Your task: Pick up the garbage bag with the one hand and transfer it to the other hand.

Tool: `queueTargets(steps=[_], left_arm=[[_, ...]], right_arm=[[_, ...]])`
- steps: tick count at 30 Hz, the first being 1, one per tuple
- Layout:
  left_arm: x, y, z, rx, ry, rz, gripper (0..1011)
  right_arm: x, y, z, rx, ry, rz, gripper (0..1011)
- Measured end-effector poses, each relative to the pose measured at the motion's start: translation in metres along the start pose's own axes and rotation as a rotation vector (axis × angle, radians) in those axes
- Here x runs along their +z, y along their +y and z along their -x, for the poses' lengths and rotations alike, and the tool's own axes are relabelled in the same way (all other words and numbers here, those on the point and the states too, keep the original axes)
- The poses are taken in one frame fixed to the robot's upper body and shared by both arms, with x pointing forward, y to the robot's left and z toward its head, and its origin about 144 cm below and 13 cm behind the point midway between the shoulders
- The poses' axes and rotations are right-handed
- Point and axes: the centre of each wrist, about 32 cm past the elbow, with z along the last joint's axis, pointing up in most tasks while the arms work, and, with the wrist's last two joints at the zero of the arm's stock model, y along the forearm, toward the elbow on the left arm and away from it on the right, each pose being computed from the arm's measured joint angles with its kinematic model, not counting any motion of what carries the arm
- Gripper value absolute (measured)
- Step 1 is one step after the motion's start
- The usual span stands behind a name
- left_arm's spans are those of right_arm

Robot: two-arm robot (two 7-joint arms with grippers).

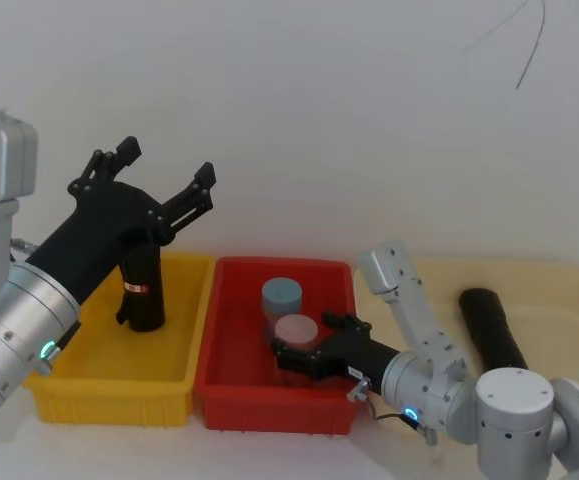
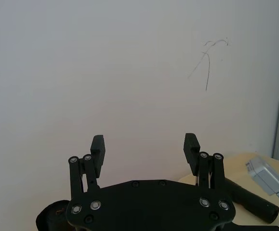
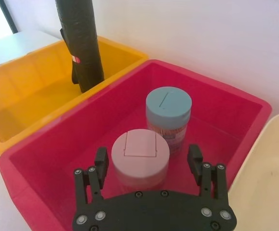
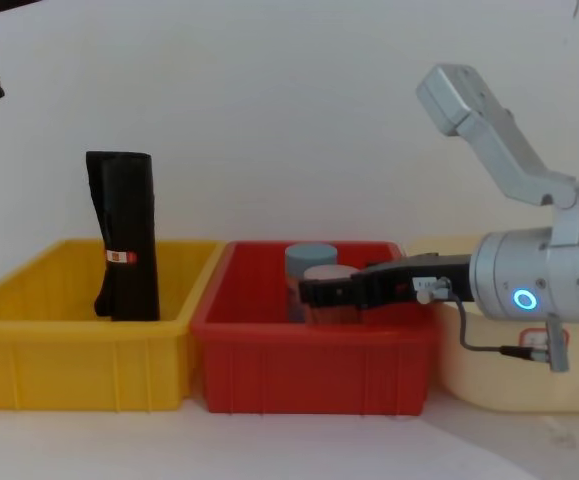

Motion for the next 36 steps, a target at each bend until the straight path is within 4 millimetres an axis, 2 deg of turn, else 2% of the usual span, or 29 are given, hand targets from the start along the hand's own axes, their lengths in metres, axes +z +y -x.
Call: queueTargets(steps=[7,10,11,16,26,36], left_arm=[[0.000,0.000,0.000,0.000,0.000,0.000,1000],[0.000,0.000,0.000,0.000,0.000,0.000,1000],[0.000,0.000,0.000,0.000,0.000,0.000,1000],[0.000,0.000,0.000,0.000,0.000,0.000,1000],[0.000,0.000,0.000,0.000,0.000,0.000,1000],[0.000,0.000,0.000,0.000,0.000,0.000,1000]], right_arm=[[0.001,0.004,0.001,0.004,-0.010,0.008,908],[0.001,0.005,0.002,0.004,-0.015,0.011,827],[0.001,0.005,0.002,0.004,-0.017,0.013,773],[0.002,0.006,0.003,0.003,-0.022,0.021,650],[0.010,0.000,0.005,-0.011,-0.032,-0.008,650],[0.037,-0.025,0.001,-0.062,-0.034,-0.142,650]])
